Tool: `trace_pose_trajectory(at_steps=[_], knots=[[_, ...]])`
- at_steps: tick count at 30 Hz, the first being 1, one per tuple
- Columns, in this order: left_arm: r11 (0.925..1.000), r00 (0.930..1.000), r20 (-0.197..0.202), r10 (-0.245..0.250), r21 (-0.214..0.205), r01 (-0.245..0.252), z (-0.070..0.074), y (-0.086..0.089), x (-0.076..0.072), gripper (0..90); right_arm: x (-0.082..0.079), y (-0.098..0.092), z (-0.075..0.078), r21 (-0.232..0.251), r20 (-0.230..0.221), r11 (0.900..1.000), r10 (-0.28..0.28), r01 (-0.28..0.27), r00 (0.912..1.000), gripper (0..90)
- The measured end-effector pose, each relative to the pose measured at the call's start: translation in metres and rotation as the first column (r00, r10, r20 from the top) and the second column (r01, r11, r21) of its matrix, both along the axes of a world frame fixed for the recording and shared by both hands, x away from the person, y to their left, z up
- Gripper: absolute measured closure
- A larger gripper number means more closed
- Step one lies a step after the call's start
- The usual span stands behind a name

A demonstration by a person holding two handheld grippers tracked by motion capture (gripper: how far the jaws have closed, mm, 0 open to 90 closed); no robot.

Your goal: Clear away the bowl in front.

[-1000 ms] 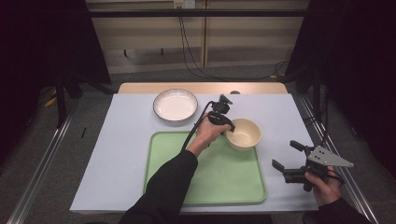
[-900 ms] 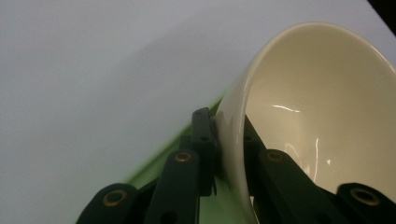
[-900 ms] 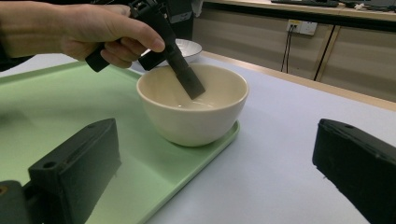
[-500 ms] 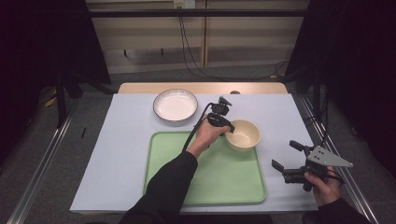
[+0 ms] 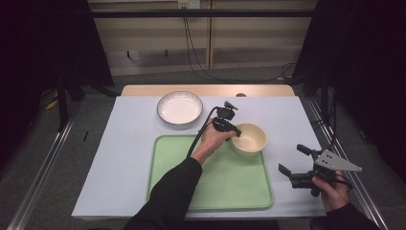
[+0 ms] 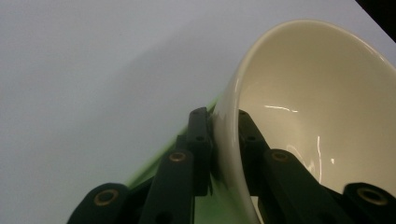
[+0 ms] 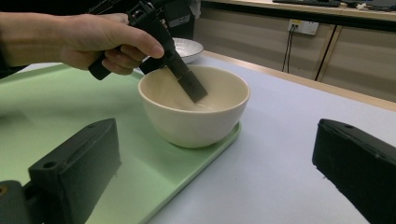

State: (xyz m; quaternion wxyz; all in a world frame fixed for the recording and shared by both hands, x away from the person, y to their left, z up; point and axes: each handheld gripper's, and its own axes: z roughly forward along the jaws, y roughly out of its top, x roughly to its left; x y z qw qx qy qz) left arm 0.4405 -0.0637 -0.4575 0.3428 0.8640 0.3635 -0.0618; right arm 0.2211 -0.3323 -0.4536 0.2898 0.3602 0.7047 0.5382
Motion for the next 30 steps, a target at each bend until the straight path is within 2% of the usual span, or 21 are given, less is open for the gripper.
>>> trace_pose_trajectory(at_steps=[5,7,8,9,10,12,14,16,18,20,21,22,23,26,27,28,30], knots=[[0.9999,0.9995,0.031,-0.011,-0.003,0.011,0.000,0.000,0.000,74.2,0.000,0.000,0.000,-0.001,0.003,1.0000,0.000,0.000,1.0000,0.7],[0.9997,0.9990,0.044,-0.006,-0.023,0.007,0.000,0.000,-0.001,71.7,0.000,0.000,0.000,-0.002,0.001,1.0000,0.000,0.000,1.0000,0.7],[0.9997,0.9980,0.058,-0.024,-0.004,0.024,0.001,0.001,0.000,66.6,0.000,0.000,0.000,-0.002,0.001,1.0000,0.000,0.000,1.0000,0.7],[0.9998,0.9978,0.065,-0.014,-0.012,0.015,0.001,0.001,-0.001,66.6,0.000,0.000,0.000,-0.002,0.001,1.0000,0.000,0.000,1.0000,0.7],[0.9998,0.9976,0.067,-0.018,-0.007,0.018,0.002,0.002,0.000,61.9,0.001,0.000,0.000,-0.005,0.004,1.0000,0.003,-0.003,1.0000,0.7],[0.9997,0.9959,0.089,-0.012,-0.021,0.014,0.002,0.002,-0.001,58.5,0.000,0.000,0.000,-0.003,0.001,1.0000,0.002,-0.002,1.0000,0.7],[0.9996,0.9959,0.089,-0.013,-0.024,0.015,0.003,0.004,0.000,53.0,0.000,0.000,0.000,-0.002,0.002,1.0000,0.002,-0.002,1.0000,0.7],[0.9993,0.9955,0.092,0.023,-0.031,-0.020,0.004,0.004,-0.001,47.2,0.001,0.000,0.000,-0.005,0.003,1.0000,0.005,-0.005,1.0000,0.7],[0.9998,0.9955,0.095,0.006,-0.021,-0.004,0.005,0.007,0.000,45.6,0.001,0.000,0.000,-0.004,0.003,1.0000,0.005,-0.005,1.0000,0.7],[0.9992,0.9939,0.106,0.030,-0.030,-0.027,0.005,0.008,-0.001,37.9,0.000,0.000,0.000,0.001,0.000,1.0000,0.004,-0.004,1.0000,0.6],[0.9987,0.9934,0.108,0.037,-0.039,-0.033,0.006,0.010,0.000,26.7,0.000,0.000,0.000,0.001,0.001,1.0000,0.003,-0.003,1.0000,0.7],[0.9987,0.9934,0.108,0.037,-0.039,-0.033,0.006,0.010,0.000,21.8,0.000,0.000,0.000,0.000,0.003,1.0000,0.001,-0.001,1.0000,0.6],[0.9966,0.9923,0.105,0.066,-0.057,-0.060,0.006,0.010,0.000,21.8,0.000,0.000,0.000,0.000,0.003,1.0000,0.001,-0.001,1.0000,0.6],[0.9934,0.9893,0.115,0.089,-0.082,-0.080,0.010,0.013,0.000,13.0,0.000,0.000,0.000,0.000,0.001,1.0000,0.004,-0.004,1.0000,0.6],[0.9956,0.9882,0.134,0.075,-0.067,-0.066,0.011,0.015,0.001,10.1,0.001,0.000,0.000,-0.002,0.004,1.0000,0.006,-0.006,1.0000,0.7],[0.9928,0.9848,0.144,0.097,-0.084,-0.086,0.013,0.017,0.001,6.9,0.000,0.000,0.000,-0.001,0.002,1.0000,0.005,-0.005,1.0000,0.6],[0.9935,0.9848,0.149,0.089,-0.084,-0.077,0.014,0.019,0.002,5.8,0.000,0.000,0.000,-0.002,0.002,1.0000,0.003,-0.003,1.0000,0.7]])
